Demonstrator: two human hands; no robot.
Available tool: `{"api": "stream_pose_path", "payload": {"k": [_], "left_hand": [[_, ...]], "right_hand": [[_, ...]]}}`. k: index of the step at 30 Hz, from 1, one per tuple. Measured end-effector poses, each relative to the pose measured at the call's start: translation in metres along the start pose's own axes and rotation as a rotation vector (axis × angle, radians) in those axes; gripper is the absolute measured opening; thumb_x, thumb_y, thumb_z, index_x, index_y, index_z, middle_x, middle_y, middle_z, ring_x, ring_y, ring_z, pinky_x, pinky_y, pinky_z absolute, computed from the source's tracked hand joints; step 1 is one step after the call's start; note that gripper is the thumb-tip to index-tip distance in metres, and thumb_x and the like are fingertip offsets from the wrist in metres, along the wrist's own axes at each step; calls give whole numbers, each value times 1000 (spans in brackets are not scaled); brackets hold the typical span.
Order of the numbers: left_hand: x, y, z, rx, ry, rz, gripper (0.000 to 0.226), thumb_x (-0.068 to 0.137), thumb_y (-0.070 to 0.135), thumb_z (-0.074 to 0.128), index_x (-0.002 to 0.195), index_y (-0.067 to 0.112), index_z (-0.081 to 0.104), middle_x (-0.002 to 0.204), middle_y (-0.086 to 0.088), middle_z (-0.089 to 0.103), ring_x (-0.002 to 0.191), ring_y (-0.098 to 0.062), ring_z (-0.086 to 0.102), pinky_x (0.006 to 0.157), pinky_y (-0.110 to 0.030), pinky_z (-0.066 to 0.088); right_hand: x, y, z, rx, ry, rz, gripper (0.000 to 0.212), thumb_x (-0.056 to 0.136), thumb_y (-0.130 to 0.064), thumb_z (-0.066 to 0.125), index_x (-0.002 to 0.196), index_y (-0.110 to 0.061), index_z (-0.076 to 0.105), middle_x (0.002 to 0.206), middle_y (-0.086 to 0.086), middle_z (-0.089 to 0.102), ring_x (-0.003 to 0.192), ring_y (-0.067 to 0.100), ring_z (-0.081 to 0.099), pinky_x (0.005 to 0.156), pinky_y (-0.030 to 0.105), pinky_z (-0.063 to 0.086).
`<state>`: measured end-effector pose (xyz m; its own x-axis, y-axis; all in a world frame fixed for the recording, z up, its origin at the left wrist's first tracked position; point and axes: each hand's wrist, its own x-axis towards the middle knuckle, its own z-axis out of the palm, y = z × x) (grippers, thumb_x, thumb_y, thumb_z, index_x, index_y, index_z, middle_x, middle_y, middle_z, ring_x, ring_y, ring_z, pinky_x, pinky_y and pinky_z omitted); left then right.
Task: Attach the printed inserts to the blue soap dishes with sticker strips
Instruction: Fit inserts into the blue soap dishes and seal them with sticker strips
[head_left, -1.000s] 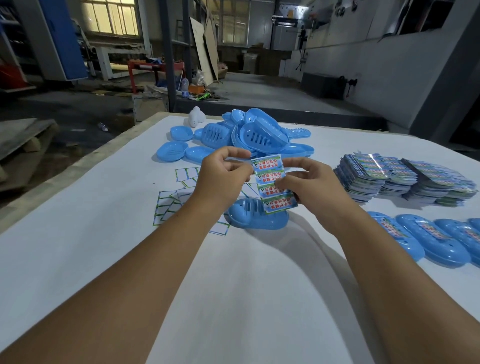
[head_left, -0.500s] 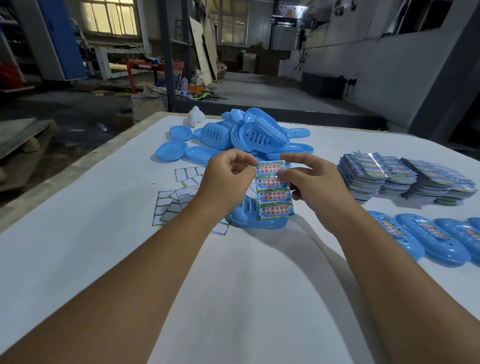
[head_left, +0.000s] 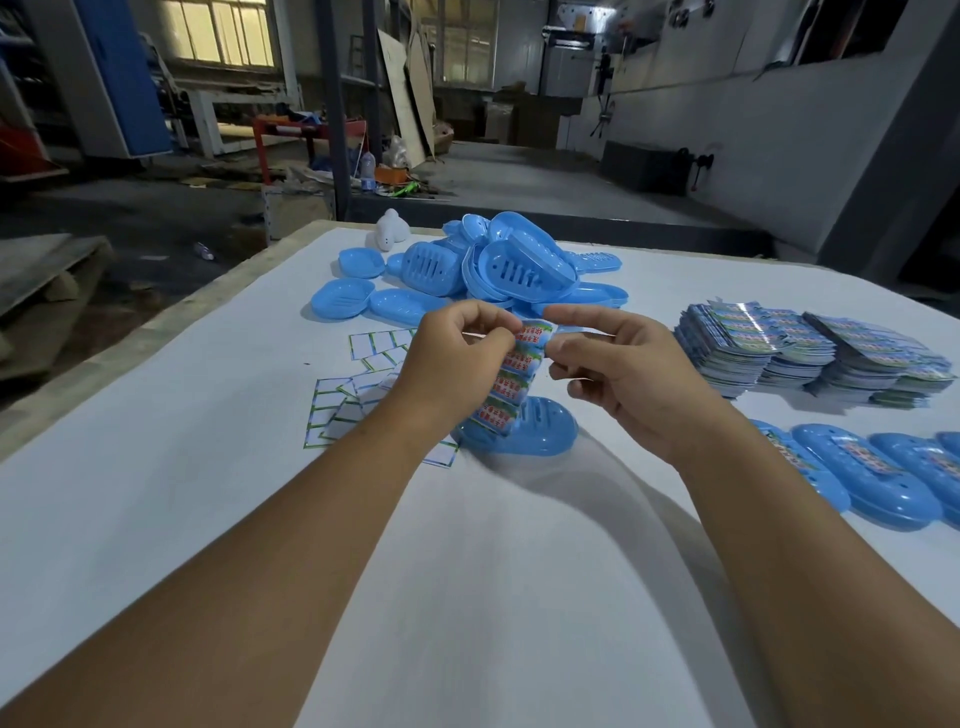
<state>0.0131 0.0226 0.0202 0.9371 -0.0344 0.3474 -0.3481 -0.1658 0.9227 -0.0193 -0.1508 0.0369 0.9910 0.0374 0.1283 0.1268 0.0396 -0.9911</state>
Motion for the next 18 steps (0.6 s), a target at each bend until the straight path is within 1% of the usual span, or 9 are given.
{"api": "stream_pose_path", "payload": {"k": [3, 5, 7, 8, 13, 18], "left_hand": [[-3, 1, 1, 63, -38, 35, 8, 89, 31, 67, 87, 29, 74, 79, 14, 73, 75, -3, 71, 63, -18, 54], [-4, 2, 0, 88, -43, 52, 11, 88, 40, 69, 89, 30, 75, 83, 12, 73, 80, -7, 71, 71, -26, 57], [-5, 3, -1, 87, -51, 57, 15, 86, 42, 72, 90, 28, 75, 84, 9, 74, 83, -9, 70, 78, -32, 60], [-6, 4, -1, 90, -53, 62, 15, 86, 42, 73, 90, 27, 75, 84, 9, 74, 83, -8, 70, 80, -33, 60], [-11, 5, 1, 106, -46, 81, 12, 85, 36, 76, 84, 24, 75, 76, 9, 75, 76, -8, 71, 78, -36, 61], [-8, 3, 1, 166, 16, 95, 15, 90, 31, 69, 79, 21, 73, 70, 7, 73, 70, -10, 71, 71, -33, 60]], "right_hand": [[0, 2, -1, -66, 9, -16, 31, 84, -7, 77, 112, -21, 75, 82, 2, 75, 69, 12, 66, 66, 26, 49], [1, 2, -1, -91, 28, -28, 32, 84, -10, 79, 113, -22, 74, 81, 1, 76, 70, 11, 66, 68, 27, 47], [0, 2, -1, -122, 35, -41, 33, 84, -13, 80, 114, -23, 73, 80, 0, 76, 70, 11, 66, 68, 27, 46], [0, 2, -1, -146, 35, -46, 32, 84, -15, 80, 114, -23, 73, 80, 0, 76, 70, 10, 66, 68, 26, 46], [-2, 3, 2, -248, 61, -73, 34, 84, -18, 81, 116, -23, 71, 81, 2, 78, 68, 8, 65, 66, 25, 45], [0, 4, 3, -289, 100, -69, 36, 82, -16, 83, 115, -23, 71, 77, -2, 77, 63, 6, 62, 65, 25, 45]]}}
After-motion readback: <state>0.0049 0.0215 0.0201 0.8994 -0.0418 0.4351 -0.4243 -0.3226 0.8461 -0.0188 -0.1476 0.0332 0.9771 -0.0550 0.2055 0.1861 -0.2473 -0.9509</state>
